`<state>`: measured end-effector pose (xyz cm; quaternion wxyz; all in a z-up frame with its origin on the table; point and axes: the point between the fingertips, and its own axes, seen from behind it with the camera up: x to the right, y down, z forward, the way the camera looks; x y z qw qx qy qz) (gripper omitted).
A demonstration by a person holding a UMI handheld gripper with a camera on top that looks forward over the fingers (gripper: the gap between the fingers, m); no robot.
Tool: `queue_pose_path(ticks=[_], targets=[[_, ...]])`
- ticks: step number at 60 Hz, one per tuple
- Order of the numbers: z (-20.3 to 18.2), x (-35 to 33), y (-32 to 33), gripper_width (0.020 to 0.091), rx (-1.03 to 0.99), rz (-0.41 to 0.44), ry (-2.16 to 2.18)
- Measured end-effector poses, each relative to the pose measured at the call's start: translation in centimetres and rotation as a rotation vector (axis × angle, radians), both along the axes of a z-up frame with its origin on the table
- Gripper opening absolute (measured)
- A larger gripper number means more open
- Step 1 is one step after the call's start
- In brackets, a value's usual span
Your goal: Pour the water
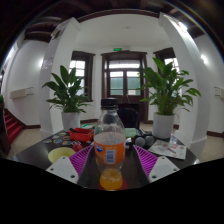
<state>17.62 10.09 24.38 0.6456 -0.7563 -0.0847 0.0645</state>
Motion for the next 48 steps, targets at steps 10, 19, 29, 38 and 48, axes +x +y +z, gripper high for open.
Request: queue_pose_path(ticks=[10, 19, 29, 38, 48], targets=[[0.1, 1.7, -4.2, 0.0787, -0.029, -0.079, 0.014], [0.2, 2.4, -8.1, 0.0786, -0.057, -0.141, -0.006], [1.9, 2.3, -11.1, 0.0785, -0.052, -0.163, 0.011], [3.2, 2.1, -12.6, 0.0784, -0.034, -0.168, 0.016], [4.7, 2.2, -13.5, 0.0785, -0.008, -0.187, 0.006]])
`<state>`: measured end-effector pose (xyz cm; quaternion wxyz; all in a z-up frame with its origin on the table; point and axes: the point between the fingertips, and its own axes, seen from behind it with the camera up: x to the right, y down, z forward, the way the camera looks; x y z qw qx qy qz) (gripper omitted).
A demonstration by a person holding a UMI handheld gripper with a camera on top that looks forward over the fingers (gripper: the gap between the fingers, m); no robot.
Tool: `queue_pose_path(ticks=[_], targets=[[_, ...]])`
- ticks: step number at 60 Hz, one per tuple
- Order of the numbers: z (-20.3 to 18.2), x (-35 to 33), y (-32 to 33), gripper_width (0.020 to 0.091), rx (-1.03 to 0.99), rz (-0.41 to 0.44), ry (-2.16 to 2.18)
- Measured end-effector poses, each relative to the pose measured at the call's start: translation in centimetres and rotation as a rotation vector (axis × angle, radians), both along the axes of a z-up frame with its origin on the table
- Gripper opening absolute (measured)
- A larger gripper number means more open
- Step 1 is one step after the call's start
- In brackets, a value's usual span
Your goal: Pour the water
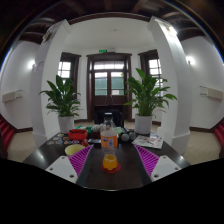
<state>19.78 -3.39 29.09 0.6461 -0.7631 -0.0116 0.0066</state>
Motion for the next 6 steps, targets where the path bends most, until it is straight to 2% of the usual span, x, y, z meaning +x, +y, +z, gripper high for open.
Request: queue_pose_path(ticks=[6], targets=[[0.45, -0.37, -0.01, 0.0787, 0.017, 0.002, 0.008]])
